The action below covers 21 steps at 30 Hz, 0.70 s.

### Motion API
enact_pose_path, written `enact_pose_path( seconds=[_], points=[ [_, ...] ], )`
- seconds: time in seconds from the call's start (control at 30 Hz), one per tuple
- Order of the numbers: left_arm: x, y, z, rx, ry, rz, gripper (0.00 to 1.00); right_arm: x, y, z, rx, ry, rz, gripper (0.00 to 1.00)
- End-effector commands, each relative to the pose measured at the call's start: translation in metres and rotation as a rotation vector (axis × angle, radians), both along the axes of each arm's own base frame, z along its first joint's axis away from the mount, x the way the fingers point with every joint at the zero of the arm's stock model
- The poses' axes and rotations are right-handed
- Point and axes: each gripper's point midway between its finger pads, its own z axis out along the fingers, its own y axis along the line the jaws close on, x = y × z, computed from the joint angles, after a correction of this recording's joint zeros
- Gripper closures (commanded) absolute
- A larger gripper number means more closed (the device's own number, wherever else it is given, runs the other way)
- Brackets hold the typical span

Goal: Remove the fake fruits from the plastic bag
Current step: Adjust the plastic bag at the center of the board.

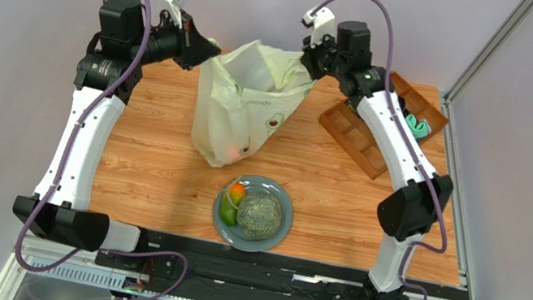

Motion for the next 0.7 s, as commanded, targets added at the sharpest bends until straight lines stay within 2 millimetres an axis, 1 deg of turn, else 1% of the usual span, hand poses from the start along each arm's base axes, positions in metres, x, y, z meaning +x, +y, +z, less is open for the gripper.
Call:
enact_pose_path(
  seconds=[0.0,0.03,0.07,0.1,0.13,0.17,0.2,0.23,0.27,0.3,0.33,0.4,0.47,0.5,0.53,0.6,0.63,0.67],
  points=[
    [-0.018,-0.01,0.032,0.012,-0.127,-0.063,1.0,-0.039,-0.033,0.043,-0.007,-0.099,-0.031,1.0],
    [-0.019,-0.012,0.011,0.012,-0.074,-0.071,1.0,-0.049,-0.041,-0.004,-0.061,-0.006,-0.042,1.0],
    [-0.025,-0.015,-0.001,0.012,-0.046,-0.085,1.0,-0.065,-0.053,0.004,-0.059,-0.021,-0.055,1.0],
    [-0.036,-0.016,-0.009,0.013,-0.033,-0.096,1.0,-0.073,-0.06,-0.017,-0.085,0.01,-0.071,1.0],
    [-0.041,-0.02,-0.043,0.019,0.049,-0.114,1.0,-0.079,-0.073,-0.031,-0.112,0.027,-0.115,1.0],
    [-0.047,-0.021,-0.059,0.018,0.091,-0.119,1.0,-0.095,-0.087,-0.082,-0.171,0.123,-0.129,1.0],
    [-0.058,-0.023,-0.086,0.017,0.155,-0.127,1.0,-0.109,-0.095,-0.087,-0.169,0.137,-0.133,1.0],
    [-0.066,-0.028,-0.099,0.017,0.19,-0.142,1.0,-0.12,-0.1,-0.1,-0.185,0.167,-0.13,1.0],
    [-0.075,-0.029,-0.107,0.017,0.208,-0.147,1.0,-0.135,-0.107,-0.128,-0.216,0.227,-0.121,0.96],
    [-0.08,-0.03,-0.127,0.017,0.259,-0.152,1.0,-0.145,-0.11,-0.124,-0.207,0.232,-0.111,0.75],
    [-0.086,-0.032,-0.133,0.013,0.279,-0.156,1.0,-0.15,-0.11,-0.123,-0.206,0.23,-0.1,0.62],
    [-0.093,-0.032,-0.142,0.014,0.301,-0.161,1.0,-0.151,-0.105,-0.094,-0.176,0.188,-0.073,0.44],
    [-0.096,-0.032,-0.145,0.019,0.311,-0.163,1.0,-0.149,-0.094,-0.062,-0.134,0.151,-0.036,0.39],
    [-0.096,-0.033,-0.146,0.019,0.315,-0.164,1.0,-0.151,-0.081,-0.023,-0.084,0.094,0.016,0.28],
    [-0.097,-0.033,-0.146,0.02,0.313,-0.168,1.0,-0.155,-0.069,-0.015,-0.093,0.071,0.072,0.25],
    [-0.095,-0.034,-0.149,0.02,0.311,-0.17,1.0,-0.166,-0.049,0.009,-0.088,0.01,0.184,0.23],
    [-0.094,-0.034,-0.149,0.018,0.309,-0.171,1.0,-0.173,-0.035,0.008,-0.147,-0.04,0.273,0.23],
    [-0.093,-0.034,-0.149,0.018,0.31,-0.17,1.0,-0.176,-0.029,0.003,-0.184,-0.064,0.315,0.25]
  ],
)
